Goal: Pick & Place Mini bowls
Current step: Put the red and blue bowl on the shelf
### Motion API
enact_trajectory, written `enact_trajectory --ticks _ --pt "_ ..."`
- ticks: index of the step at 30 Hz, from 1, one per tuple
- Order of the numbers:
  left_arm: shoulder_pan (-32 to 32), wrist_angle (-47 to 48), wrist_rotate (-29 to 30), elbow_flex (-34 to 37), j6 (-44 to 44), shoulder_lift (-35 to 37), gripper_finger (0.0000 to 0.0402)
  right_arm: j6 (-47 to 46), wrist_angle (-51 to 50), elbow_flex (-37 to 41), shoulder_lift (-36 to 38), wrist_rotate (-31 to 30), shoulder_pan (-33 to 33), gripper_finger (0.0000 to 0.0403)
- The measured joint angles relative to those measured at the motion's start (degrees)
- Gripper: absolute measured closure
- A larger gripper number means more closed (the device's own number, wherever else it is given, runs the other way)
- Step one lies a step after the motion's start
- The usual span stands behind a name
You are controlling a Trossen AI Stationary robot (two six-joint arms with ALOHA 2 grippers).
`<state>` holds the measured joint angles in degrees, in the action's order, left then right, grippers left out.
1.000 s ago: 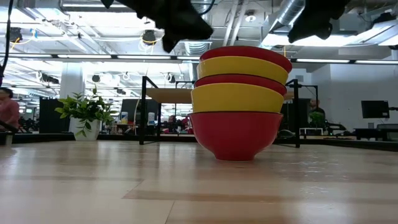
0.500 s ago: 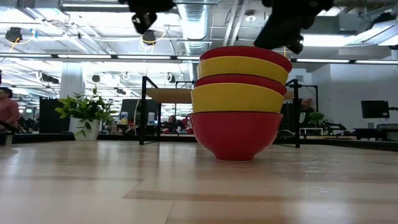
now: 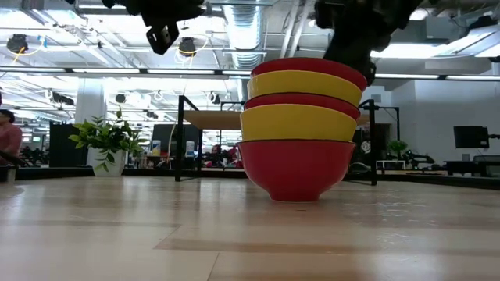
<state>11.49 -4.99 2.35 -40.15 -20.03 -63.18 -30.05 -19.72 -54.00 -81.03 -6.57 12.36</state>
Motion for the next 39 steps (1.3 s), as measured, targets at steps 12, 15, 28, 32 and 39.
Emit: enact_trajectory --ticks 12,15,28,32,39 --pt "-0.02 -2.54 0.00 0.86 0.02 -0.54 0.0334 1.30 -1.21 0.07 -0.39 1.64 0.00 0.0339" --pt "0.00 -2.60 0.00 0.86 0.04 -0.56 0.0334 1.47 -1.26 0.07 -0.39 1.49 -0.04 0.0339" --pt "-0.01 -3.23 0.83 0.86 0.24 -0.56 0.0334 1.18 -0.46 2.12 -0.44 0.13 -0.50 0.0339" --pt "0.00 -3.24 1.77 0.84 0.26 -0.56 0.0334 1.13 -0.28 2.12 -0.44 0.15 -0.61 0.0339" --pt "0.00 -3.39 3.06 0.84 0.26 -0.56 0.0334 0.05 0.42 2.10 -1.85 0.78 -0.61 0.0339"
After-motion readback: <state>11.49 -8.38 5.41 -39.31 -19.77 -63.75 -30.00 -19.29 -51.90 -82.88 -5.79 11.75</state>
